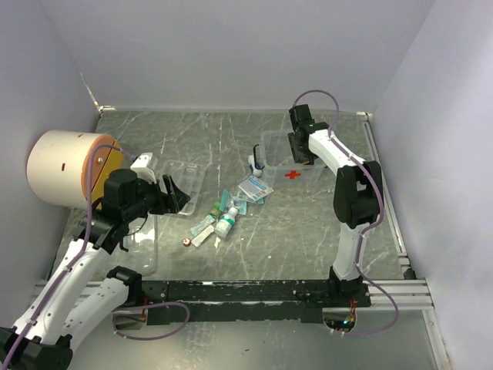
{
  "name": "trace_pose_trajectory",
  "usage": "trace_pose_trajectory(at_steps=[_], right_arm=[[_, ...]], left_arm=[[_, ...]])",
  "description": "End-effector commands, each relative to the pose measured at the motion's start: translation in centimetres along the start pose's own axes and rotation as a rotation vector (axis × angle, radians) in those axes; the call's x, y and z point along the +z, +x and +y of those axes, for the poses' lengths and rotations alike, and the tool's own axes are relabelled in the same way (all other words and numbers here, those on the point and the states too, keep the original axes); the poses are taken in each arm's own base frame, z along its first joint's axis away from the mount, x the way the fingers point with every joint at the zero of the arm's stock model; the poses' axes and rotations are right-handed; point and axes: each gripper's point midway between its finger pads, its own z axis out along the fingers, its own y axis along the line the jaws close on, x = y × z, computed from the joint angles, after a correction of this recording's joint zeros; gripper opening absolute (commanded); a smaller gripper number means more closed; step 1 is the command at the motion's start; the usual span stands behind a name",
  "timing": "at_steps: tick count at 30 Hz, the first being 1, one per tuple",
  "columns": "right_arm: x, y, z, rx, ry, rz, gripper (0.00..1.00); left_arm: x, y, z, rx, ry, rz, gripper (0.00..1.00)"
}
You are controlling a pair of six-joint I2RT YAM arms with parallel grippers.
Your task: Organize the medicine kit
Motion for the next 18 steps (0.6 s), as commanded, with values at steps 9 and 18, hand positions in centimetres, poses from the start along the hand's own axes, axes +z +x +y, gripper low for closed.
trace_pose_trajectory(at_steps=[9, 18], right_arm=[[2.2, 1.8, -0.5, -0.037, 0.061, 0.117, 0.38], [2.4, 2.2, -1.3, -0.022, 0.093, 0.148, 0.40]], left_arm=[[0.3, 0.0, 0.5, -0.001, -0.030, 0.003, 0.84], [0.4, -0.1, 0.3, -0.003, -0.010, 0.005, 0.84]])
